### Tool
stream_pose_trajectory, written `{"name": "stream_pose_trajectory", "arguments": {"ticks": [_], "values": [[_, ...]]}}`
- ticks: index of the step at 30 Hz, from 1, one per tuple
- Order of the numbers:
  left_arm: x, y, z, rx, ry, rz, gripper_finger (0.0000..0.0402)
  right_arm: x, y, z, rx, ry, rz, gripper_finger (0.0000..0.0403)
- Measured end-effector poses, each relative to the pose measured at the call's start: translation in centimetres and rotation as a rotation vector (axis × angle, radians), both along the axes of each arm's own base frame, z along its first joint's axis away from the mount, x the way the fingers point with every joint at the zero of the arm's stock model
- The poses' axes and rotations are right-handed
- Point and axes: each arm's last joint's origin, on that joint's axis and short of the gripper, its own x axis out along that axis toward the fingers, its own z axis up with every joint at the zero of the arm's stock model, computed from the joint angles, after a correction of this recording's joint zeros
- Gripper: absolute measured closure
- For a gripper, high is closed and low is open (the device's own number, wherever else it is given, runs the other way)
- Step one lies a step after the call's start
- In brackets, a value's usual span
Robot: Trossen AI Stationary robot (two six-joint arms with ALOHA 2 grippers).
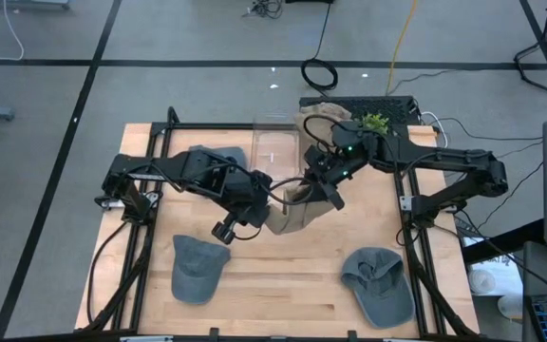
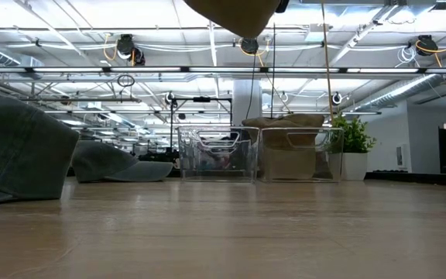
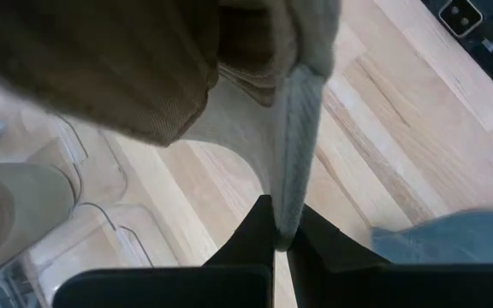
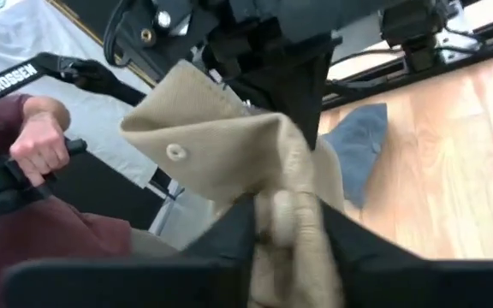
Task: Pick & Place hat
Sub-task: Put the brown cap into the right transparent bin
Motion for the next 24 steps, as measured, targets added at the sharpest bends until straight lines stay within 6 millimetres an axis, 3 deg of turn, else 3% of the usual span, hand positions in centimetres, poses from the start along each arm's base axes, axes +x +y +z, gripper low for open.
{"name": "stream_pose_trajectory", "arguments": {"ticks": [3,8,14,21,24], "values": [[-0.1,0.0,-0.1,-0.004,0.012,0.011,0.0388,0.1,0.0,0.1,-0.015,-0.027,0.007,0.0389],[-0.1,0.0,0.0,-0.041,0.021,0.095,0.0358,-0.7,0.1,1.4,0.009,-0.087,0.000,0.0397],[-0.8,0.6,0.0,-0.060,0.079,0.260,0.0322,-3.9,0.5,4.1,0.022,-0.177,-0.007,0.0399],[-1.8,3.5,0.1,-0.081,0.151,0.422,0.0302,-6.9,0.8,6.2,0.002,-0.270,-0.037,0.0400],[-2.8,5.0,1.4,-0.128,0.091,0.529,0.0299,-8.1,0.9,7.0,-0.032,-0.322,-0.065,0.0401]]}}
